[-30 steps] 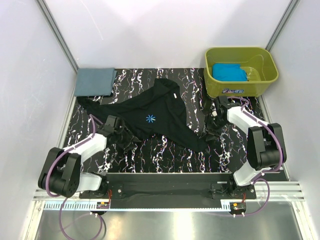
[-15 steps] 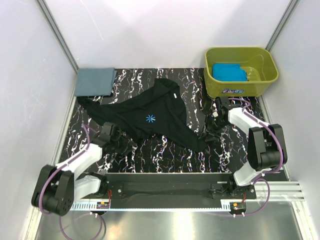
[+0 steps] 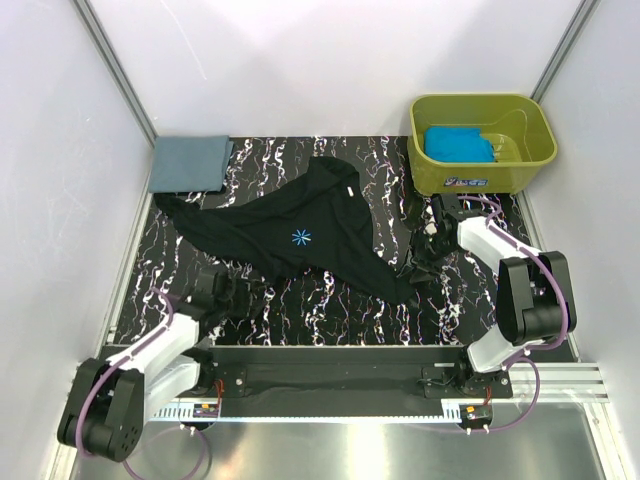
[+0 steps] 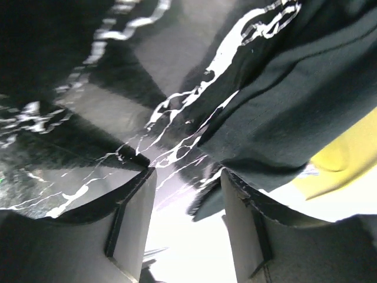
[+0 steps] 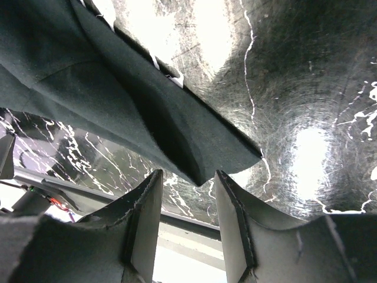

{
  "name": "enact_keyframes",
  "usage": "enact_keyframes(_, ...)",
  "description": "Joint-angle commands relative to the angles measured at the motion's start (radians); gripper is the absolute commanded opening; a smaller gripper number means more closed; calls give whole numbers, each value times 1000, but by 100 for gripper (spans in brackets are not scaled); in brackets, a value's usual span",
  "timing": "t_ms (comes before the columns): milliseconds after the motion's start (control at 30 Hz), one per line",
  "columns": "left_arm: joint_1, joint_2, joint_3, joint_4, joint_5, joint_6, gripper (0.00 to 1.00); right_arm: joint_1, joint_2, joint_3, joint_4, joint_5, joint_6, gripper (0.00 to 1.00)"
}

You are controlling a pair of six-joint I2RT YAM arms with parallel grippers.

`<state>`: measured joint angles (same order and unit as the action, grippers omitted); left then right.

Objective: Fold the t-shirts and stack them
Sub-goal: Flatten the tshirt out

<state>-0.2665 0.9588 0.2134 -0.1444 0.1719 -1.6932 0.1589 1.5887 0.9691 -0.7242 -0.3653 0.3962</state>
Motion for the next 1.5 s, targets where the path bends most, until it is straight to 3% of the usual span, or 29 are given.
enact_keyframes(0,1,24,-36,58,-66,-154,56,-1,-38,-7,25,-34,-10,47)
enact_keyframes(200,-34,162,-5,77,3,-229,58,-1,-36,-7,29,-44,-10,46)
enact_keyframes(600,-54,202,6,88,-120,-352,50,-1,-55,-23,34,-44,-14,46)
enact_keyframes(800,-54,224,-2,124,-163,-378,41,-1,-55,-26,34,-47,-14,45)
enact_keyframes(900,-53,225,-11,141,-198,-375,28,1,-56,-27,32,-46,-11,45)
enact_keyframes(933,-53,225,-11,141,-209,-358,22,-1,-56,-27,34,-43,-10,45)
enact_keyframes(967,-53,222,-3,141,-213,-338,7,1,-56,-27,32,-41,-7,46)
enact_keyframes(1000,-50,213,10,112,-216,-307,0,-1,-53,-29,28,-37,3,47)
enact_keyframes(1067,-36,207,69,5,-210,-197,0,-1,-47,-24,11,-15,10,55)
enact_keyframes(1167,-25,160,135,-129,-204,-22,0,-1,-44,-21,-6,-6,15,58)
enact_keyframes(1367,-11,20,317,-501,-342,341,0,-12,-42,-18,-24,32,21,56)
enact_keyframes(1467,4,-74,383,-570,-399,507,0,-30,-45,-30,-24,31,23,50)
